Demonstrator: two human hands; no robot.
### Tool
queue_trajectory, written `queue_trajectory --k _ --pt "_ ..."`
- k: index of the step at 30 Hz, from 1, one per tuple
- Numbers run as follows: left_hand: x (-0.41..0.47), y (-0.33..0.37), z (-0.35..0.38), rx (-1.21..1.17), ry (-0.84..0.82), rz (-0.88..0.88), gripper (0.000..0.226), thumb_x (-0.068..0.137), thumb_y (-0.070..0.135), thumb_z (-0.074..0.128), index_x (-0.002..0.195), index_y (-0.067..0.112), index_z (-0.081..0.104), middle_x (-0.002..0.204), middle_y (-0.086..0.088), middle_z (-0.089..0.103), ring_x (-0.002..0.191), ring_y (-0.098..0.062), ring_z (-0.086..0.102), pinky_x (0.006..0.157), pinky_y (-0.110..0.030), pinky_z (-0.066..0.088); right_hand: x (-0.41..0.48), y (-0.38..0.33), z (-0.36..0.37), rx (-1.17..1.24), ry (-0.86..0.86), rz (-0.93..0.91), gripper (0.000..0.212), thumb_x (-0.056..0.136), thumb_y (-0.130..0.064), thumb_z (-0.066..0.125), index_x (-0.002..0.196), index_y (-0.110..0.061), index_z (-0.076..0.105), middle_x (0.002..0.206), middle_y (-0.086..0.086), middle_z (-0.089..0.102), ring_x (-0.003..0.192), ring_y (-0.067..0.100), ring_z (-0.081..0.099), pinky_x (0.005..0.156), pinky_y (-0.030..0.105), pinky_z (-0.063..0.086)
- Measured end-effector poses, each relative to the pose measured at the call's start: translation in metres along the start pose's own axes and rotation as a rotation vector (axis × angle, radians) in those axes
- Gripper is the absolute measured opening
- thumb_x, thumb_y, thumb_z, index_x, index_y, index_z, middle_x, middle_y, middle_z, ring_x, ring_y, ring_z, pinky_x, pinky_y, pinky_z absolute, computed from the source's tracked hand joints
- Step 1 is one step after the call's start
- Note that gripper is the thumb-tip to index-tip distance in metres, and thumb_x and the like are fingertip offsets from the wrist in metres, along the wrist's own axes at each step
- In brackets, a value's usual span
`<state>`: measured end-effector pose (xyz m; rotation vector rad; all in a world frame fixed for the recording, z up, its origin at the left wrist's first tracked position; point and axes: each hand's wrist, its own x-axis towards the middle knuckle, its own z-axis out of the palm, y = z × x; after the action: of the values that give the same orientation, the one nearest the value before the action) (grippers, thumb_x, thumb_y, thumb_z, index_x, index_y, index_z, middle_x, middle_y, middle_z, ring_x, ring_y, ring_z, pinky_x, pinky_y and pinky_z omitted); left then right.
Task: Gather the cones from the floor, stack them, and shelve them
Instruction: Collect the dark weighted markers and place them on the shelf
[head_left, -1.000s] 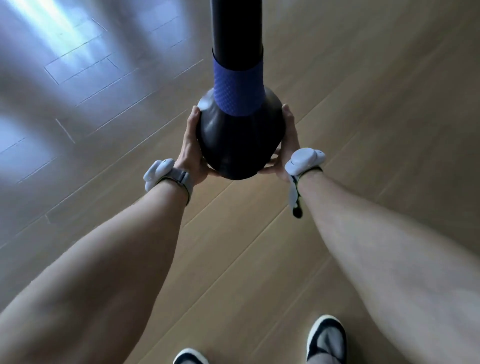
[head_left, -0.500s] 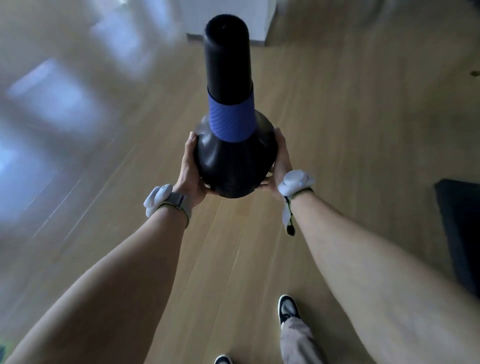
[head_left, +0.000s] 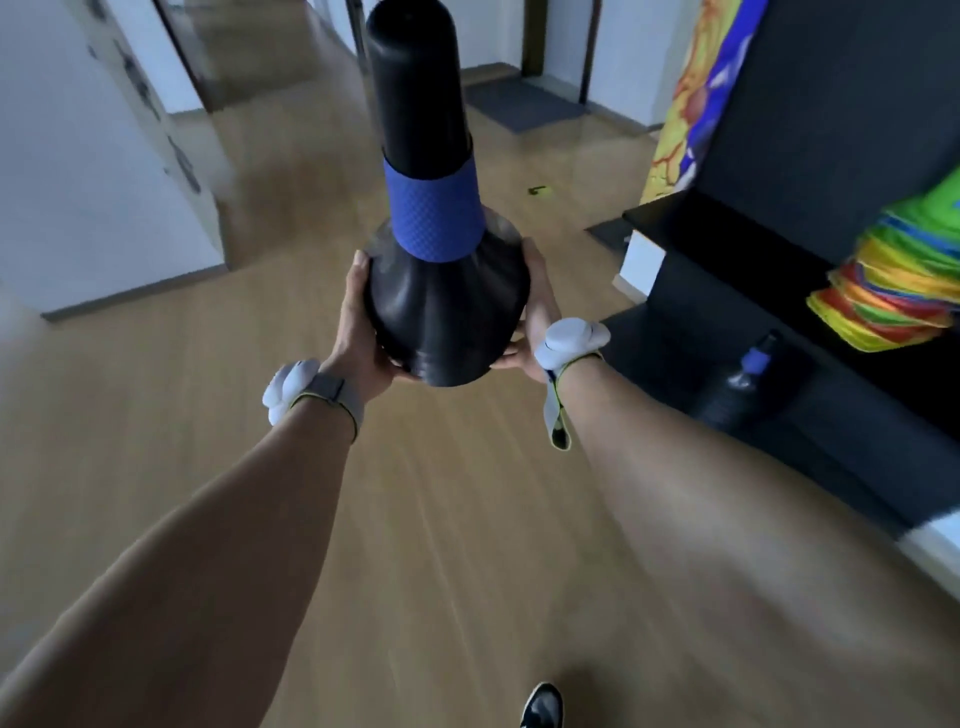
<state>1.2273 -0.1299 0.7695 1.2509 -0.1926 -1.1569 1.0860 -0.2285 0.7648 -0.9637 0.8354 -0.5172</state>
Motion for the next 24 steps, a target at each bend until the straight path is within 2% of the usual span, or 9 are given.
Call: queue_trajectory --k 5,8,10,12,14,16,19,22,24 --pt "0.038 -0.006 0.076 0.04 -0.096 -0.053 0.059 0.074 0.081 0.045 0.101 0.032 0.065 0.097 0.001 0.069 0.1 -0.031 0.063 0.09 -0.067 0.044 0.013 -0.032 -0.063 0.179 0.17 0.037 0.063 0.073 -0.084 0.044 0.114 -0.038 0.056 0.12 -0.001 0.055 0.111 0.032 0.053 0.073 0.044 0.052" --pt "0.076 -0.024 0.12 0.081 -0.167 -0.12 0.056 0.075 0.079 0.047 0.096 0.03 0.064 0.093 -0.001 0.067 0.092 -0.031 0.063 0.089 -0.066 0.045 0.034 -0.036 -0.114 0.221 0.25 0.033 0.09 0.054 -0.093 0.05 0.124 -0.036 0.06 0.132 0.0 0.06 0.112 0.031 0.058 0.082 0.053 0.053" --pt "0.101 -0.036 0.142 0.109 -0.189 -0.169 0.056 0.075 0.079 0.047 0.096 0.03 0.063 0.093 -0.002 0.066 0.092 -0.032 0.062 0.089 -0.067 0.044 0.047 -0.036 -0.141 0.244 0.304 0.049 0.094 0.055 -0.093 0.048 0.128 -0.035 0.06 0.133 0.003 0.06 0.102 0.028 0.06 0.082 0.051 0.053" --pt "0.122 -0.049 0.159 0.147 -0.211 -0.208 0.056 0.074 0.08 0.047 0.097 0.032 0.062 0.096 -0.001 0.065 0.095 -0.033 0.061 0.085 -0.066 0.046 0.054 -0.035 -0.161 0.265 0.337 0.061 0.088 0.069 -0.089 0.043 0.132 -0.03 0.058 0.128 0.003 0.062 0.094 0.025 0.059 0.073 0.042 0.053" --pt "0.152 -0.064 0.177 0.175 -0.26 -0.24 0.055 0.074 0.08 0.046 0.097 0.033 0.062 0.097 0.0 0.065 0.095 -0.033 0.061 0.081 -0.063 0.049 0.07 -0.033 -0.189 0.288 0.374 0.067 0.08 0.079 -0.083 0.038 0.134 -0.028 0.055 0.121 0.002 0.06 0.094 0.024 0.057 0.065 0.039 0.049" --pt "0.19 -0.077 0.2 0.223 -0.3 -0.27 0.053 0.076 0.079 0.044 0.095 0.032 0.061 0.094 0.001 0.064 0.091 -0.03 0.061 0.083 -0.062 0.049 0.092 -0.032 -0.216 0.319 0.433 0.046 0.076 0.082 -0.081 0.036 0.138 -0.033 0.05 0.129 0.0 0.059 0.101 0.025 0.056 0.071 0.042 0.048" --pt "0.241 -0.095 0.226 0.285 -0.325 -0.328 0.051 0.078 0.078 0.042 0.091 0.032 0.06 0.093 0.003 0.062 0.089 -0.028 0.06 0.092 -0.064 0.045 0.128 -0.024 -0.244 0.383 0.531 0.052 0.075 0.078 -0.084 0.04 0.14 -0.041 0.045 0.14 0.001 0.053 0.118 0.03 0.053 0.071 0.044 0.049" --pt "0.291 -0.113 0.247 0.342 -0.36 -0.367 0.051 0.079 0.078 0.041 0.093 0.033 0.06 0.102 0.001 0.061 0.099 -0.03 0.057 0.095 -0.064 0.043 0.164 -0.015 -0.269 0.433 0.602 0.042 0.084 0.066 -0.091 0.043 0.136 -0.044 0.049 0.137 0.004 0.056 0.113 0.031 0.057 0.052 0.038 0.055" --pt "0.317 -0.122 0.263 0.408 -0.397 -0.397 0.056 0.079 0.079 0.039 0.101 0.033 0.061 0.113 0.0 0.059 0.107 -0.032 0.055 0.095 -0.064 0.043 0.188 -0.009 -0.291 0.46 0.651 0.044 0.093 0.056 -0.095 0.045 0.133 -0.044 0.052 0.135 0.005 0.058 0.116 0.032 0.057 0.061 0.044 0.056"
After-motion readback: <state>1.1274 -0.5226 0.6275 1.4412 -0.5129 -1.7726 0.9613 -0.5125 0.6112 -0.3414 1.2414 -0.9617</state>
